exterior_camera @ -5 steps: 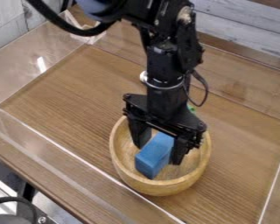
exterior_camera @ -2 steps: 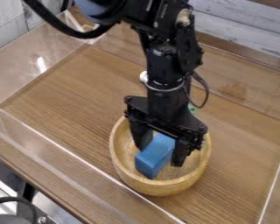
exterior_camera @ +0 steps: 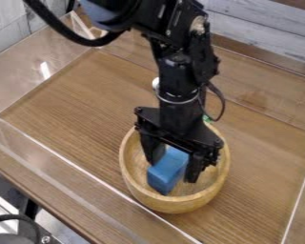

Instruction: Remove the blue block from inside the brown bowl and put it on the table

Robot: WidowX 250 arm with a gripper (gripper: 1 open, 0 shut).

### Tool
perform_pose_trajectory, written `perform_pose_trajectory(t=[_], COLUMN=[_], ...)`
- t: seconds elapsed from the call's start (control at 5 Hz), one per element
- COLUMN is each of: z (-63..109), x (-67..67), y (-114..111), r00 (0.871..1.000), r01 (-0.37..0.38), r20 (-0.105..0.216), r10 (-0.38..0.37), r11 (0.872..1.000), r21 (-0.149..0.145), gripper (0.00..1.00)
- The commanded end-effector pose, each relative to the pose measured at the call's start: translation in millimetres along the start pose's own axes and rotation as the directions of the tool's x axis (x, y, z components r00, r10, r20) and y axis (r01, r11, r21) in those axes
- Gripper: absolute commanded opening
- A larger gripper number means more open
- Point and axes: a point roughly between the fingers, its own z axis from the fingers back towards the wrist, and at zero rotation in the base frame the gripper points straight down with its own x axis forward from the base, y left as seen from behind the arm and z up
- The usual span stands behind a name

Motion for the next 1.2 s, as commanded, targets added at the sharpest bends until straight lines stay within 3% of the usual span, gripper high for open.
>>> perform_pose_trajectory(t=[0.0, 0.2, 0.4, 1.0], z=[-2.3, -6.2, -8.2, 8.7], x=[1.9, 1.5, 1.6, -0.4], y=[-2, -1, 0, 3], r00=[1.000, 1.000, 1.000, 1.000], r01=[0.005, 0.003, 0.003, -0.007], r20=[0.013, 0.012, 0.015, -0.004], r10=[-0.005, -0.003, -0.003, 0.007], r11=[1.000, 1.000, 1.000, 1.000], r21=[-0.006, -0.008, -0.011, -0.007], gripper=[1.00, 1.00, 0.00, 0.00])
